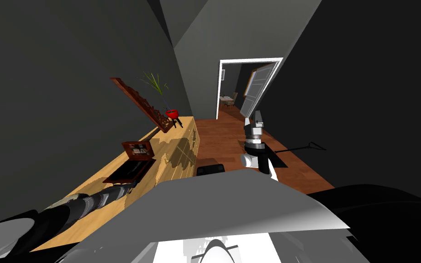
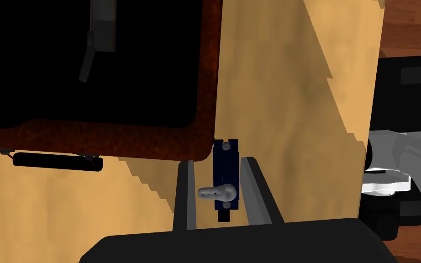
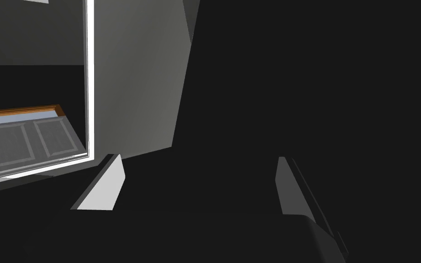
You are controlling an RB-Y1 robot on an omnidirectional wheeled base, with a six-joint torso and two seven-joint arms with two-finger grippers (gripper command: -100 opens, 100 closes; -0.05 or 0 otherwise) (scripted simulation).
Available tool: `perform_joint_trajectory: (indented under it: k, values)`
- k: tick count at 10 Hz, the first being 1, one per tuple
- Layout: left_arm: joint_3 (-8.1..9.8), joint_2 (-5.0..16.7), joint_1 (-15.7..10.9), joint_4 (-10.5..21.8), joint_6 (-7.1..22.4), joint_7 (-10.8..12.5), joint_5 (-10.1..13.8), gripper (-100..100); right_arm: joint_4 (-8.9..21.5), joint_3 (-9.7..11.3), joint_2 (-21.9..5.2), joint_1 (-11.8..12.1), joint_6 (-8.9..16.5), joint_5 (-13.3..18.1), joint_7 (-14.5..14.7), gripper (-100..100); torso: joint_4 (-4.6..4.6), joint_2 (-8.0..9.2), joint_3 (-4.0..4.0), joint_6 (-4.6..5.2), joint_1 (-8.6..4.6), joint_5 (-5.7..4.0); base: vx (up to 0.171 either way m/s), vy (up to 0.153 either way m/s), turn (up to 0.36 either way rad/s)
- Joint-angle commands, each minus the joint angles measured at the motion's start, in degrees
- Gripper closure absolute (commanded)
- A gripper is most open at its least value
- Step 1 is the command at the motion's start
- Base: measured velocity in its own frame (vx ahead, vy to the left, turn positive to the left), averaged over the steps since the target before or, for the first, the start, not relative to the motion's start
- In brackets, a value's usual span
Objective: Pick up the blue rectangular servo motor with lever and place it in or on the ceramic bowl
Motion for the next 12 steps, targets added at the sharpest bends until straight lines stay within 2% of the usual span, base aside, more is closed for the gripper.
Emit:
perform_joint_trajectory:
  k: [1, 7, 12]
  values:
    - [1.55, 0.5, -0.8, 0.6, -1.1, -0.8, -1.9, 100, 0.0, 0.0, 0.0, 0.0, 0.0, 0.0, 0.0, 0, 0.00, 0.00, 0.00, 0.00, 0.00, 0.00, 0.067, -0.045, -0.124]
    - [6.85, 1.7, -3.2, 2.1, -5.6, -3.0, -8.9, 100, 0.0, 0.0, 0.0, 0.0, 0.0, 0.0, 0.0, 0, 0.00, -0.37, -0.18, 0.15, 0.30, -0.12, 0.082, -0.031, -0.089]
    - [10.02, 2.3, -4.8, 3.8, -11.4, -3.4, -14.5, 100, 0.0, 0.0, 0.0, 0.0, 0.0, 0.0, 0.0, 0, 0.04, -0.31, -0.14, 0.04, 0.45, -0.12, 0.082, -0.005, 0.015]
